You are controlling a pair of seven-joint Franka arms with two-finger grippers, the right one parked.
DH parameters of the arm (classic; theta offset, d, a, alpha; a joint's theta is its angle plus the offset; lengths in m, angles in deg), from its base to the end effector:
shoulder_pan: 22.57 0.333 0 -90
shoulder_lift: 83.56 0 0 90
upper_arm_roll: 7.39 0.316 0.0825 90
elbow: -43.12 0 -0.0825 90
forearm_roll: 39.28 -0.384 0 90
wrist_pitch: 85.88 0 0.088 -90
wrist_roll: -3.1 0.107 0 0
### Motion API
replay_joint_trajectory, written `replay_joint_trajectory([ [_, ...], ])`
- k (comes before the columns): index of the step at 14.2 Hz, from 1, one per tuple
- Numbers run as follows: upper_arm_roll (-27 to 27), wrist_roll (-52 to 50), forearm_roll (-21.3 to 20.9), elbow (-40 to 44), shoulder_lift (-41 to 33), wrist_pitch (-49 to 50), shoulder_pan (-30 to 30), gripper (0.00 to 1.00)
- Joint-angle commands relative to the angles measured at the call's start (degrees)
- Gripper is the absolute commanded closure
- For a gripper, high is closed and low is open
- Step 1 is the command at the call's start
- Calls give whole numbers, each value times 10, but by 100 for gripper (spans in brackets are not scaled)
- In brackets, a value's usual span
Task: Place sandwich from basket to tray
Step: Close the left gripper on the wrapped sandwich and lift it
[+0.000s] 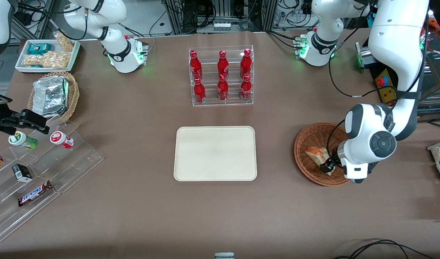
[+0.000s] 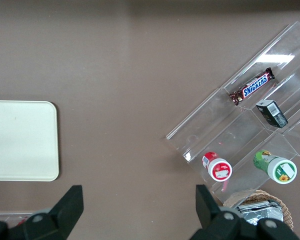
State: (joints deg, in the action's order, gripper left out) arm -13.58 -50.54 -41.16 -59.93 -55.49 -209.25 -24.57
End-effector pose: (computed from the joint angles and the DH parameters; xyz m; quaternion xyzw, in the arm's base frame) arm 0.6323 -0.0849 0.2663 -0.9223 -0.3805 0.0631 0.0230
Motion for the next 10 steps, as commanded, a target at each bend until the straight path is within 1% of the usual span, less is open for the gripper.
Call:
replay_joint_trajectory([
  [1, 3, -16, -9, -30, 0, -36, -6, 0],
  [4, 3, -16, -9, -78, 3, -87, -7, 0],
  [5, 3, -28, -9, -82, 3, -88, -6, 14],
  [6, 3, -52, -9, -81, 2, -85, -6, 52],
  [7, 2, -75, -9, -77, 1, -82, -7, 77],
  [8, 2, -85, -10, -76, -3, -80, -7, 96],
  [9, 2, -69, -11, -74, -9, -72, -7, 100],
  [10, 1, -47, -10, -66, -15, -60, -8, 100],
])
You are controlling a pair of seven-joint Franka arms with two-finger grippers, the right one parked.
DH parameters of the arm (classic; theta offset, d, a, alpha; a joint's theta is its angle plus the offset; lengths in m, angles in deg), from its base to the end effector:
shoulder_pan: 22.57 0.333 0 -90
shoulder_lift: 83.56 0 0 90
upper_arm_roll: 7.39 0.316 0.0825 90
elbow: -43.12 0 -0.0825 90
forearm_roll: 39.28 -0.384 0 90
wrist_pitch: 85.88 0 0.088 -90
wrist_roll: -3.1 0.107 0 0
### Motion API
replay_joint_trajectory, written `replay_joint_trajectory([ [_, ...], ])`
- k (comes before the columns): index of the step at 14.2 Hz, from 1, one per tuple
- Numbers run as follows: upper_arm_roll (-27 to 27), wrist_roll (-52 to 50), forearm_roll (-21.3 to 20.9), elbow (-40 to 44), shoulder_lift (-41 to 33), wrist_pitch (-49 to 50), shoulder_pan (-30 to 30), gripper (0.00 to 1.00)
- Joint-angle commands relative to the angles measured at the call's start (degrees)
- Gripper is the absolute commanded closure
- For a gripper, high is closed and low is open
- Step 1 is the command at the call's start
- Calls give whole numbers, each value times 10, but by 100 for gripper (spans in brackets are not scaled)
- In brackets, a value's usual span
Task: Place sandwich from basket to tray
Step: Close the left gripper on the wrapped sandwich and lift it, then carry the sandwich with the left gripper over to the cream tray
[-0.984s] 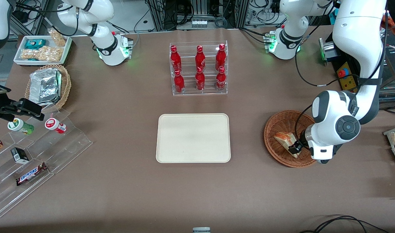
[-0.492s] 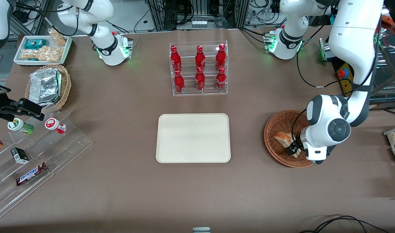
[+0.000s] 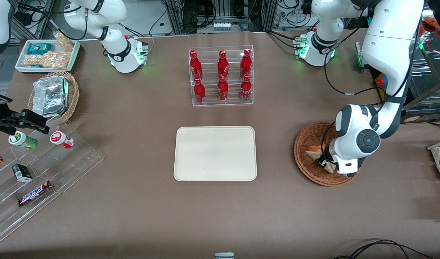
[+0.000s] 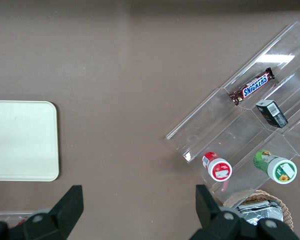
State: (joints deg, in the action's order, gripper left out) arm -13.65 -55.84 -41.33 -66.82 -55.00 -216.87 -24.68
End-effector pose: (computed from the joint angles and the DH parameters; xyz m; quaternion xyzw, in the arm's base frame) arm 0.6073 -0.0862 0.2222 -0.9055 -0.4193 0.0607 0.0239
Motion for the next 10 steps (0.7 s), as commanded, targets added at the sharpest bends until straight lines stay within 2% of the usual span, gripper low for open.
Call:
replay_joint_trajectory([
  [1, 1, 17, -9, 13, -30, 48, -9, 100],
  [4, 1, 11, -7, 95, -38, 157, -53, 100],
  [10, 1, 27, -7, 175, -12, 167, -225, 100],
])
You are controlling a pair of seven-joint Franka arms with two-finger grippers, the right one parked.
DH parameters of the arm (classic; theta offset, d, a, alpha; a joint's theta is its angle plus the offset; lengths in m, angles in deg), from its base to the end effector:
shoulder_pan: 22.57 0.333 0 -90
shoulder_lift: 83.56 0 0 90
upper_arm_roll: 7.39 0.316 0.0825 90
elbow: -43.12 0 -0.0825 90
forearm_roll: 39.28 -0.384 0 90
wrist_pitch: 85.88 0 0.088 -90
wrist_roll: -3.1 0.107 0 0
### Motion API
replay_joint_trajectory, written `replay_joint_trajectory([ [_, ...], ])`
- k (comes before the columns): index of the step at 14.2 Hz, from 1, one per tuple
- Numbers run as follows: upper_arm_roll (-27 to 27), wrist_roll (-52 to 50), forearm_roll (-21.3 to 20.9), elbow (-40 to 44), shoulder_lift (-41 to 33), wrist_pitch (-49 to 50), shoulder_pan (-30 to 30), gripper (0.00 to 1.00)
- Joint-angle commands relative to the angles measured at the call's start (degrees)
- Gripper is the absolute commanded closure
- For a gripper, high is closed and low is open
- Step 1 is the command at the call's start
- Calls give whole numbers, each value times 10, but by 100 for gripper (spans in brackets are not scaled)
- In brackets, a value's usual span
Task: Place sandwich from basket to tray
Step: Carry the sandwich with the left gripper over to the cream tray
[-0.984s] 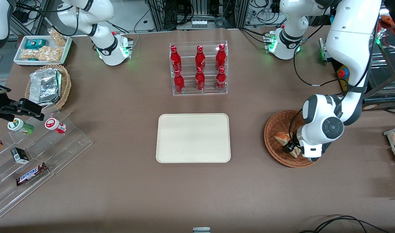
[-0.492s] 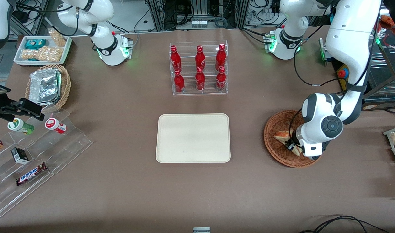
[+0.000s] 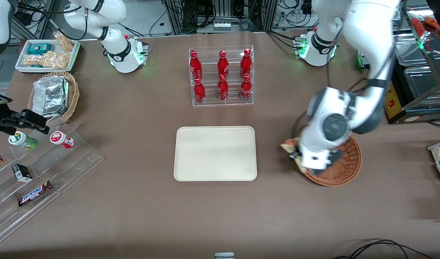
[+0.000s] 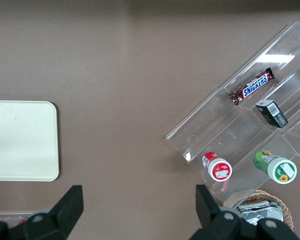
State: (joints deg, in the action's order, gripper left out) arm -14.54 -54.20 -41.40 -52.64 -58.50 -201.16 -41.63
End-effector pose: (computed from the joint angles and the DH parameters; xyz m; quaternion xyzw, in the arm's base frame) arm 0.5948 -0.2811 0.3453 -0.9634 -0.2637 0.0415 0.0233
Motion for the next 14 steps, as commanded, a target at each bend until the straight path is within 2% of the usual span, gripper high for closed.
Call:
replay_joint_trajectory([
  [1, 10, 23, -4, 47, 37, 8, -82, 100],
  [4, 10, 31, -5, 115, 97, 8, -140, 99],
  [7, 10, 32, -3, 167, 140, 8, -161, 95],
  [11, 7, 35, -3, 189, 182, -20, -174, 95],
  [14, 8, 41, -23, 274, 254, -17, -200, 90],
])
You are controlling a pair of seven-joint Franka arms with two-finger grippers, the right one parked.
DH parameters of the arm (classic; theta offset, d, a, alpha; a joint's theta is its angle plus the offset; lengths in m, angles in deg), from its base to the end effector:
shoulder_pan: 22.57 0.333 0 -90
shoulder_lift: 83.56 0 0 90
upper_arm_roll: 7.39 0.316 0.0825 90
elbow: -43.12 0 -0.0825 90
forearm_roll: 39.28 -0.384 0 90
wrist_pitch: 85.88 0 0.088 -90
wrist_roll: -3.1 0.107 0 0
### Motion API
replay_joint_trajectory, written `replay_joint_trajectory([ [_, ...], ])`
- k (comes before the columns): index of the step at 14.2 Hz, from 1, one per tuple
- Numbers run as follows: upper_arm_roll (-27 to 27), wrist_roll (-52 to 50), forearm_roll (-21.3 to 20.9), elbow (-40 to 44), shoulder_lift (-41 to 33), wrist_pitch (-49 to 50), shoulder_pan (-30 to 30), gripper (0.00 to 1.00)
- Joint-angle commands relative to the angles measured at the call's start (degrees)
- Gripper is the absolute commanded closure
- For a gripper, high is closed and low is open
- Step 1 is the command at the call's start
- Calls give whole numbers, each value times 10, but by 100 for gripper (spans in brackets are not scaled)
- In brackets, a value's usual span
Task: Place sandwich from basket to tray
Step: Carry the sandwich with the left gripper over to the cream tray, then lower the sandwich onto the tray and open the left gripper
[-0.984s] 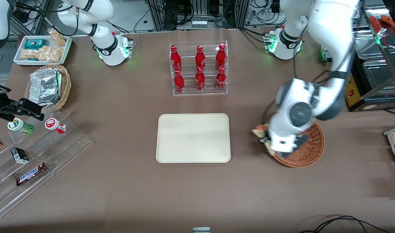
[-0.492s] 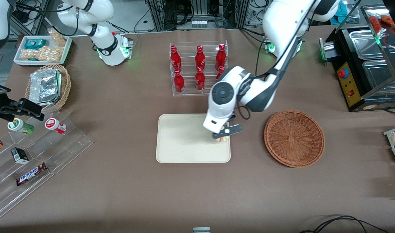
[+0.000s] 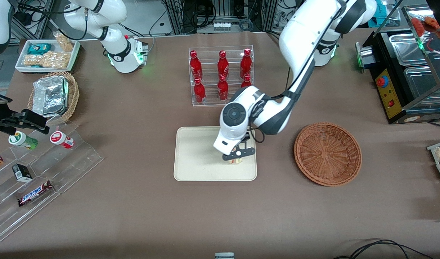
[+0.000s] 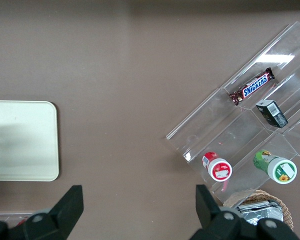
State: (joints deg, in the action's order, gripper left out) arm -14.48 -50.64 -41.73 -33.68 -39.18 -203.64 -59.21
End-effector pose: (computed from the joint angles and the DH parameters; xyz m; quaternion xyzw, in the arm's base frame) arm 0.5446 -0.4905 0.2638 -0.9950 -0.0930 0.0366 0.0038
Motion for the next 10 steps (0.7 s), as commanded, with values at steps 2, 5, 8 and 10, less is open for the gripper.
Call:
replay_joint_trajectory([
  [2, 8, 7, -28, 99, 79, 5, -34, 90],
  [5, -1, 87, -18, 98, 81, 3, -33, 92],
  [8, -5, 87, -19, 99, 87, 2, -34, 90],
  [10, -5, 89, -19, 100, 88, 2, -33, 84],
])
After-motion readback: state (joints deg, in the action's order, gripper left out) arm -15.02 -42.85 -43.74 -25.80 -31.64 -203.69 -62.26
